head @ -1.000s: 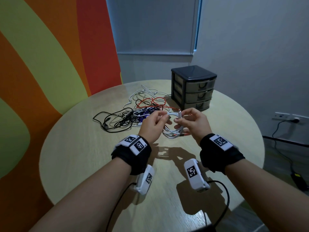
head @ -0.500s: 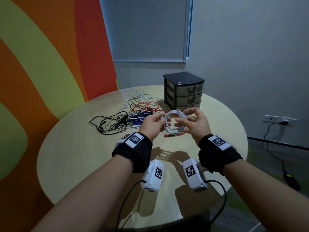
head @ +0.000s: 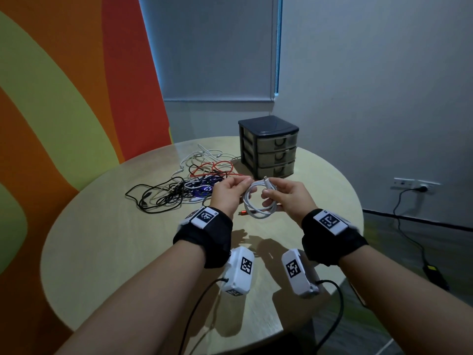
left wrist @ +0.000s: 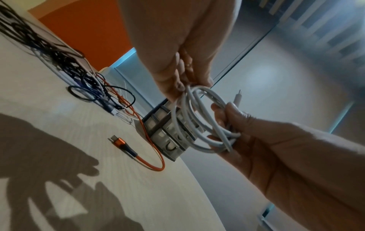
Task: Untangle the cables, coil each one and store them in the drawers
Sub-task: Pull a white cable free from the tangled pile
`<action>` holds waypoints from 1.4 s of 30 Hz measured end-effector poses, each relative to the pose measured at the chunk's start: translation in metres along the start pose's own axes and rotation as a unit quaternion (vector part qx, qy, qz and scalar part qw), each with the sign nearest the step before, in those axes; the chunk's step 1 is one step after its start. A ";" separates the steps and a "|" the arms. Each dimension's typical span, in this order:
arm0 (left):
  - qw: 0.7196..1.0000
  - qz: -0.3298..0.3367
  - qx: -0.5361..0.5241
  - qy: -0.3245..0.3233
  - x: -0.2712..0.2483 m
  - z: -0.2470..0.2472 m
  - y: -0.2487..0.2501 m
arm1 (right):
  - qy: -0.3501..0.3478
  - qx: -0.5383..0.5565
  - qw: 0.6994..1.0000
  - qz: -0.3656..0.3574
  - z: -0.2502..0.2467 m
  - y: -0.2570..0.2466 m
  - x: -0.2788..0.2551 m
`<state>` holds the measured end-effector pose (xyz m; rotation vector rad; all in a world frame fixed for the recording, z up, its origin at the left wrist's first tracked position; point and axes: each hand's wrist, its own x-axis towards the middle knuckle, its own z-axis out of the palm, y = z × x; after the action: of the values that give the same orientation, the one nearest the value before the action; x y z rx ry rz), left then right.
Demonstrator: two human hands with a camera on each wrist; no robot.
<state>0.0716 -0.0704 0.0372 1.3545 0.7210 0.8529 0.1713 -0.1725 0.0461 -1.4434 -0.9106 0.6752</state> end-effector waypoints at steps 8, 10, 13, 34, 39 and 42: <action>0.979 0.062 0.178 -0.074 0.006 0.026 -0.003 | 0.069 -0.003 0.998 -0.006 -0.017 0.008 0.026; 0.973 0.053 0.206 -0.094 0.015 0.030 -0.003 | 0.073 -0.012 0.997 0.002 -0.021 0.011 0.033; 0.966 0.031 0.229 -0.112 0.027 0.037 -0.004 | 0.061 -0.018 0.998 0.009 -0.024 0.013 0.042; 0.970 -0.101 0.213 -0.059 0.127 0.047 -0.037 | -0.009 -0.032 0.984 0.174 -0.047 0.034 0.128; 0.971 -0.118 0.203 -0.044 0.142 0.041 -0.040 | 0.051 -0.124 0.973 0.190 -0.057 0.036 0.151; 0.975 -0.123 0.180 -0.035 0.145 0.043 -0.042 | 0.010 -0.242 0.947 0.210 -0.054 0.036 0.162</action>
<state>0.1876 0.0305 0.0055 1.5662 0.9988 0.4867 0.3056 -0.0624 0.0339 -2.1179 -0.7891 0.7785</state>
